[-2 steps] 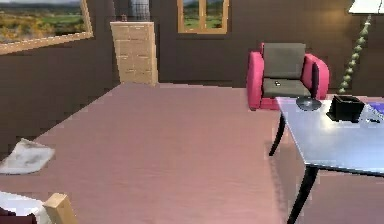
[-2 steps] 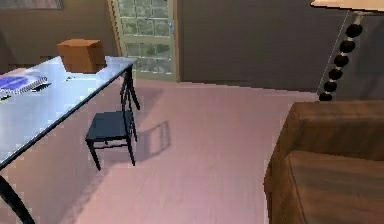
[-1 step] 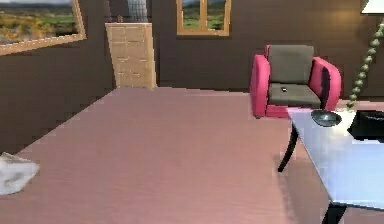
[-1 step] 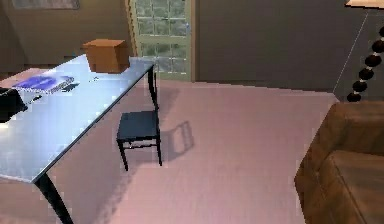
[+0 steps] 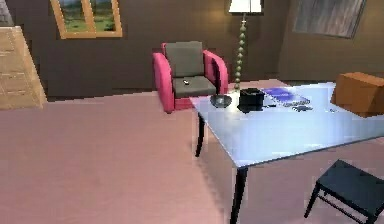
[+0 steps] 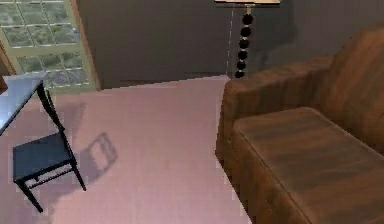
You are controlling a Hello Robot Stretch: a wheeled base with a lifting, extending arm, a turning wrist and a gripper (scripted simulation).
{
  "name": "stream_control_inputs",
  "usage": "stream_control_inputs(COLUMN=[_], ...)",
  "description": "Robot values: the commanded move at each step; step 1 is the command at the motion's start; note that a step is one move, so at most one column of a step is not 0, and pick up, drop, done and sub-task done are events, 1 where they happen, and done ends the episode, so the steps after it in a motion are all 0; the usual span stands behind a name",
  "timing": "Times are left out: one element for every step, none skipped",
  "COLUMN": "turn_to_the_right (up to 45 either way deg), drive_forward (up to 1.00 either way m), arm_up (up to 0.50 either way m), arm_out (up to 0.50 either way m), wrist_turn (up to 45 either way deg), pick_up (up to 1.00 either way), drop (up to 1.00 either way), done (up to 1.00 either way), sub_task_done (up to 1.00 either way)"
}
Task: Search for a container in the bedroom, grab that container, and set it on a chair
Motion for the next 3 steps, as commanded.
stream_control_inputs(turn_to_the_right=[0.0,-45.0,-30.0], drive_forward=[0.45,0.0,0.0], arm_up=[0.0,0.0,0.0], arm_out=[0.0,0.0,0.0], wrist_turn=[0.0,0.0,0.0], pick_up=[0.0,0.0,0.0], drop=[0.0,0.0,0.0], done=[0.0,0.0,0.0], sub_task_done=[0.0,0.0,0.0])
